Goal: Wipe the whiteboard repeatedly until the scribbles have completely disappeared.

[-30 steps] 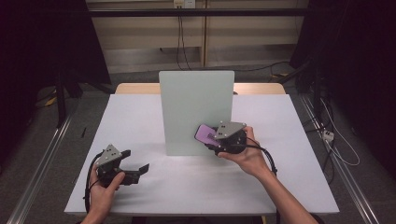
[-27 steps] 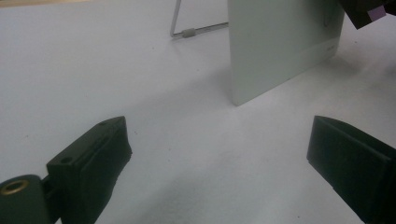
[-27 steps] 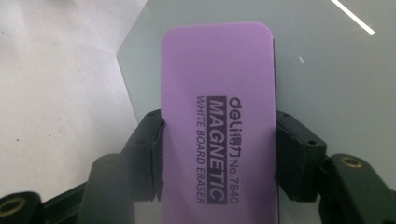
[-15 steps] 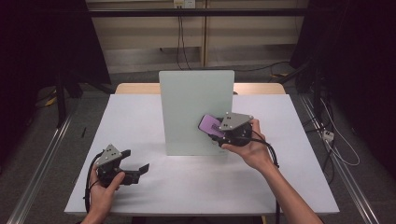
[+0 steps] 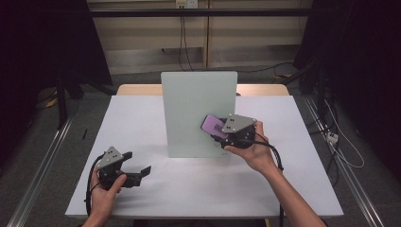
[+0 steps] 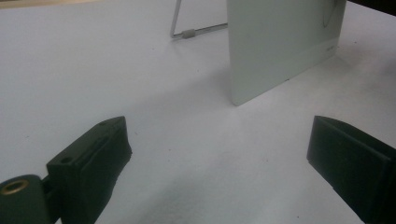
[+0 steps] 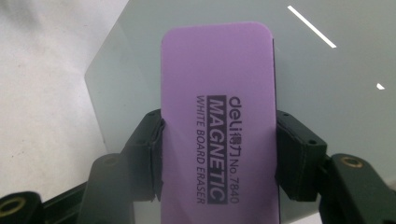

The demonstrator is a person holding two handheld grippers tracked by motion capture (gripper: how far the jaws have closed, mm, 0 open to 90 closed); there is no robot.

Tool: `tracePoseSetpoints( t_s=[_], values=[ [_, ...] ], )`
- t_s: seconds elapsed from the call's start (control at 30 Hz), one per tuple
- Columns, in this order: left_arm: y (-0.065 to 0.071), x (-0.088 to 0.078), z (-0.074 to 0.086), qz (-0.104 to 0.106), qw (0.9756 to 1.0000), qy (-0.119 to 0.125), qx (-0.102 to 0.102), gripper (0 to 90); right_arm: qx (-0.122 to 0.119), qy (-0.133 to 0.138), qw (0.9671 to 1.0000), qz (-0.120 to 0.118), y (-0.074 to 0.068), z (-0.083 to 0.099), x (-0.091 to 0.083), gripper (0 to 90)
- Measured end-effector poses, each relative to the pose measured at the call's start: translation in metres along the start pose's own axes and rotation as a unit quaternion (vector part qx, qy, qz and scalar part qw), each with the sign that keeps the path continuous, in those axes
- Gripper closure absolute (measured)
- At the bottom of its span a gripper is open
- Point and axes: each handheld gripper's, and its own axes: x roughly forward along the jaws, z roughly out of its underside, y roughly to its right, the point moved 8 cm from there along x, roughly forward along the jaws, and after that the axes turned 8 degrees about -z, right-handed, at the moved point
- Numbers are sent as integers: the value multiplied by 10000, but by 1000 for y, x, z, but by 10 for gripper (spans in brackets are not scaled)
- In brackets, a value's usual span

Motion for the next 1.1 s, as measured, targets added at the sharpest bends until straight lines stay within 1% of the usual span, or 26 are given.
tracePoseSetpoints(
  t_s=[0.13,0.2,0.27,0.5,0.53,0.77,0.83,1.1],
  values=[
    [0,0,0,1,10000,0,12,57,-12,-61,9999,-97,-7,6,5,415],
    [0,0,0,4,10000,-4,20,57,-81,-178,9997,-174,-12,9,9,415],
    [1,0,0,-2,10000,-18,23,57,-100,-249,9994,-236,-16,12,13,415],
    [0,0,0,5,10000,-21,32,58,-56,-324,9984,-462,-29,21,23,415],
    [1,0,0,6,10000,-15,26,57,-64,-343,9983,-462,-30,21,24,415],
    [0,1,1,14,10000,-33,21,57,-91,-364,9983,-444,-27,19,22,415],
    [0,0,0,14,10000,-17,26,57,-27,-285,9988,-409,-23,16,19,415],
    [1,1,1,20,10000,-29,16,57,39,-129,9997,-215,-8,5,7,415]
  ],
)
